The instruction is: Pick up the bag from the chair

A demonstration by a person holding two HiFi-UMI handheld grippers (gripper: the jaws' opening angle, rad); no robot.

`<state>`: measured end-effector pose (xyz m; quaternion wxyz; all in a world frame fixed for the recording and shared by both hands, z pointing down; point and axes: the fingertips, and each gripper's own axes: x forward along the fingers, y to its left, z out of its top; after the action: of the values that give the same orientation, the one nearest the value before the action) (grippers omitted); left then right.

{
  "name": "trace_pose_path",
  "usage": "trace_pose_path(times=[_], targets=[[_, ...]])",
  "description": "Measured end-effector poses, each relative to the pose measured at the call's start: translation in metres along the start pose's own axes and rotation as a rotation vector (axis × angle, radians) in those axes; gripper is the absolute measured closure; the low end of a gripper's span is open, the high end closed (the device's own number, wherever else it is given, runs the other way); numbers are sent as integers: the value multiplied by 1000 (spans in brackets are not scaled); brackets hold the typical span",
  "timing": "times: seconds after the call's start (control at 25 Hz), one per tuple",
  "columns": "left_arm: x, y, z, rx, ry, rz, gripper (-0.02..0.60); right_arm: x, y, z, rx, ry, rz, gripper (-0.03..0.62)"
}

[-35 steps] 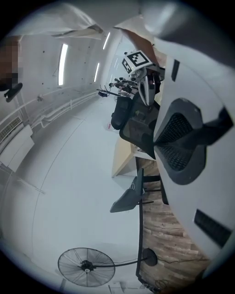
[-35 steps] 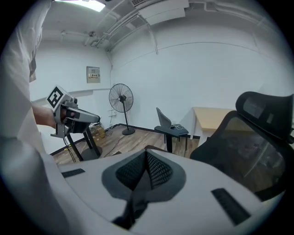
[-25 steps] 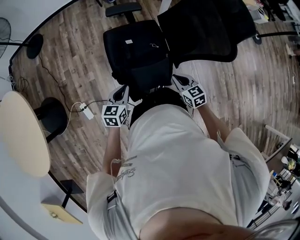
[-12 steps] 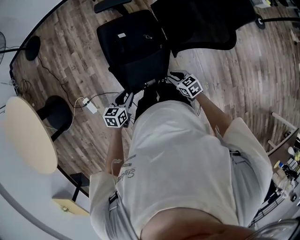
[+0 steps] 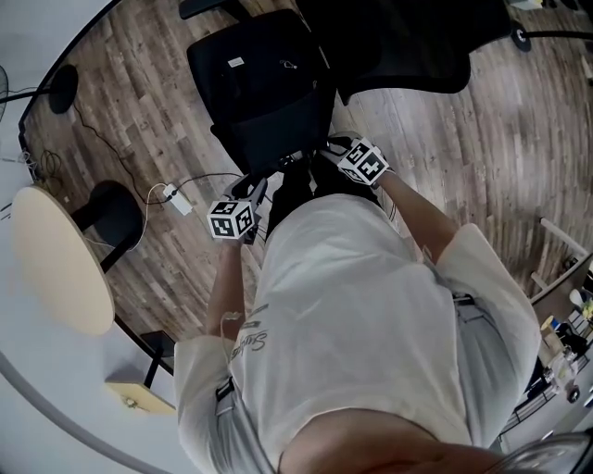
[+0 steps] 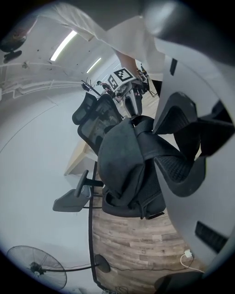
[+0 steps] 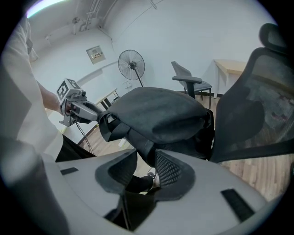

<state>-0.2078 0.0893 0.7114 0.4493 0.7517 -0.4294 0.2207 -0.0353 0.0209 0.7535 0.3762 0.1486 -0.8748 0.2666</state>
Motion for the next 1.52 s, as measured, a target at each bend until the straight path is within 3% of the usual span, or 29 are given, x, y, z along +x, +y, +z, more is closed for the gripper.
trace_pose_path(times=[0.32,0.68,0.92,1.16,1.52], targets=[[24,-3,2,-16,66,-7,442,22,10,-2,-62,63,118,471],[20,0,27,-72,30,25,442,25,10,34,-38,-11,200,476],[32,8,60,-38,-21,52,442,13,-2,78,32,-132,243,515],[31,16,75,53,21,41,445,20,1,97,125,-74,322,530],[23,15,103,139,-11,-81,500,20,-9,124,171,-106,216,548]])
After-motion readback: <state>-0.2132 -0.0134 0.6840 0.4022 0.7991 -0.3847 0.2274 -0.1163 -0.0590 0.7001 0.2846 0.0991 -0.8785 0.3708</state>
